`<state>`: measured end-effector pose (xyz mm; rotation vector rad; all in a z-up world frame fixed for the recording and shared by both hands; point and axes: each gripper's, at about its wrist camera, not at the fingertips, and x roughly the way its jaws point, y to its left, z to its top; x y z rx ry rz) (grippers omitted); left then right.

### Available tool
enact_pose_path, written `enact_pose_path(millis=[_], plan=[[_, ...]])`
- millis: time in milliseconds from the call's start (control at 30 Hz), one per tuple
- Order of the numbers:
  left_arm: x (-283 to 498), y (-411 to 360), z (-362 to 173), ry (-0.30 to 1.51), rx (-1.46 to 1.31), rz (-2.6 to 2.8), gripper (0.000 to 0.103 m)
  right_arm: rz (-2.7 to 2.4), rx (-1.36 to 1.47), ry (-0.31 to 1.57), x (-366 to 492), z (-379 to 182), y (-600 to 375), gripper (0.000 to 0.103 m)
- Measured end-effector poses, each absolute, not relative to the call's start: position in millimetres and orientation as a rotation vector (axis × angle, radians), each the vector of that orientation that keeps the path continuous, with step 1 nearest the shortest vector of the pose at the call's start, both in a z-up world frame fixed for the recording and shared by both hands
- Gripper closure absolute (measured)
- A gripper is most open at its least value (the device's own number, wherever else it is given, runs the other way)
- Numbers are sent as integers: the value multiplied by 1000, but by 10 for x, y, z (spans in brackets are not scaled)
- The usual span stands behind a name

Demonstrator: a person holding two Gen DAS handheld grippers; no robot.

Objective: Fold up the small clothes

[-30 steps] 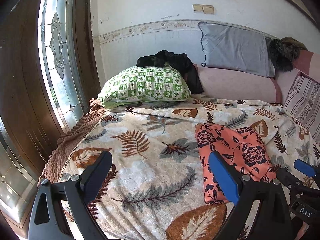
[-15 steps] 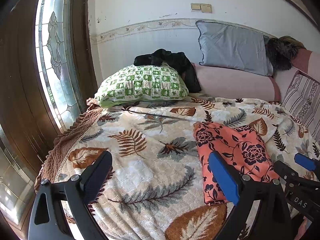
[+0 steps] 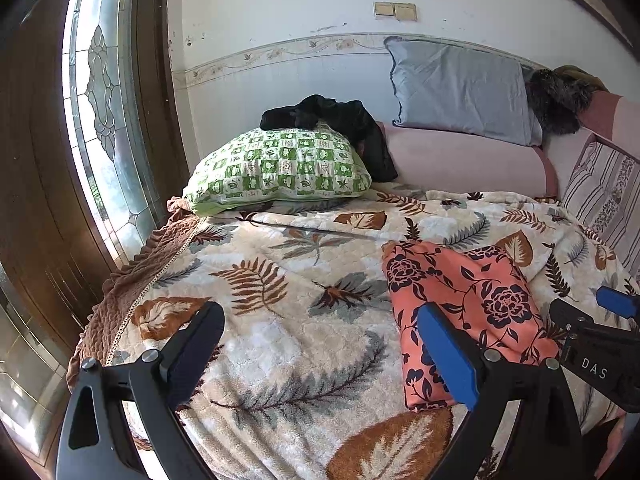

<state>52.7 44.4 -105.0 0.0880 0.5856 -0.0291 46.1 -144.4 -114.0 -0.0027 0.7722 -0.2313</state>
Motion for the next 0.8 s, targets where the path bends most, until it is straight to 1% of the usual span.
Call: enact_pose_path(millis=[800], plan=[[714, 187, -988, 584, 120, -57, 6, -241, -20, 767, 671, -1192, -1651, 30]])
